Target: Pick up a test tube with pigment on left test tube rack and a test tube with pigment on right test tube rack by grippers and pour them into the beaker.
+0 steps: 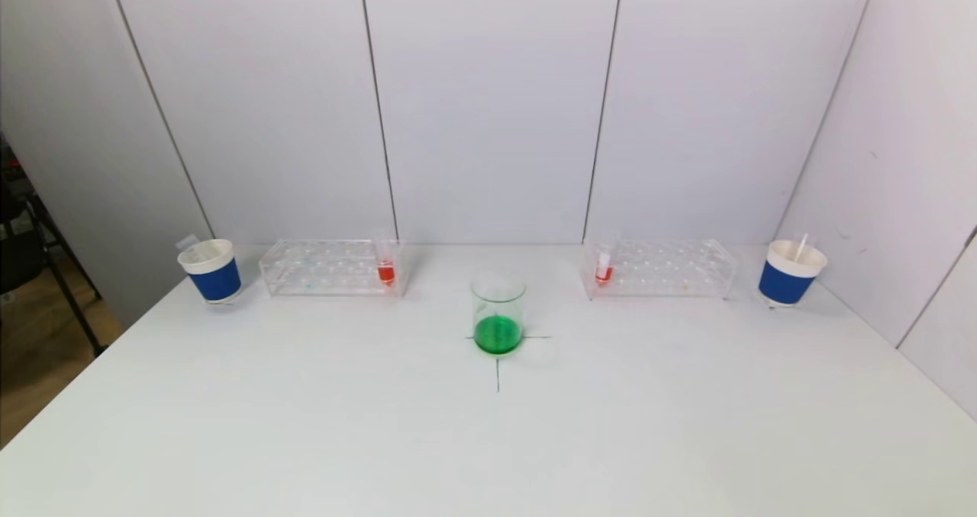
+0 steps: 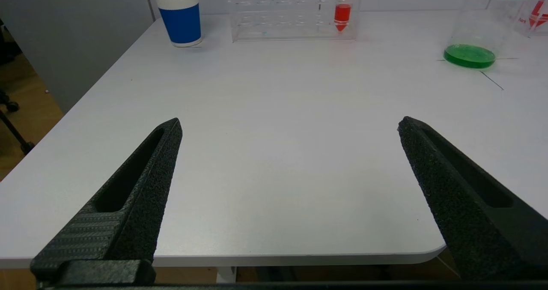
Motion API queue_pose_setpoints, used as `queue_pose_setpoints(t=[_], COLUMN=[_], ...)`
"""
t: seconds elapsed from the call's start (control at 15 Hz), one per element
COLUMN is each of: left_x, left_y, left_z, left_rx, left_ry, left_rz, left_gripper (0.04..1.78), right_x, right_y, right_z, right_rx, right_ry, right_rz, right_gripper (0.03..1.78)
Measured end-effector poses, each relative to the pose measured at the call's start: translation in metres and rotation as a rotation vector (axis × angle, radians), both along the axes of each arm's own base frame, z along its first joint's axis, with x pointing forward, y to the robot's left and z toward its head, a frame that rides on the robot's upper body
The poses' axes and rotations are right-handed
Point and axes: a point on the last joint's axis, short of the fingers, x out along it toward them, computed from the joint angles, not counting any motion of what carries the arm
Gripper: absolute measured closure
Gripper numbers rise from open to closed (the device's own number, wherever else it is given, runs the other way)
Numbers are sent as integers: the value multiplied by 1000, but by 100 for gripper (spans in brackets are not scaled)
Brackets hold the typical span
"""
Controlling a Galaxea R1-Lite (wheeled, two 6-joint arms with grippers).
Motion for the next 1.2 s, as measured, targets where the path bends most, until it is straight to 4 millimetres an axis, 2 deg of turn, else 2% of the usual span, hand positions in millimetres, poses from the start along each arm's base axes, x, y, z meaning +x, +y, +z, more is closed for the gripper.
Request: queue_pose_setpoints(t=[1.2], left_x=[0], left_y=[0], left_z=[0], left_rx=[0], left_ry=[0], left_rz=[0], left_gripper=[6], right_x=[0], right_y=[0], right_z=[-3], right_rx=[57], right_ry=[29], right_rz=[-1], right_gripper=[4])
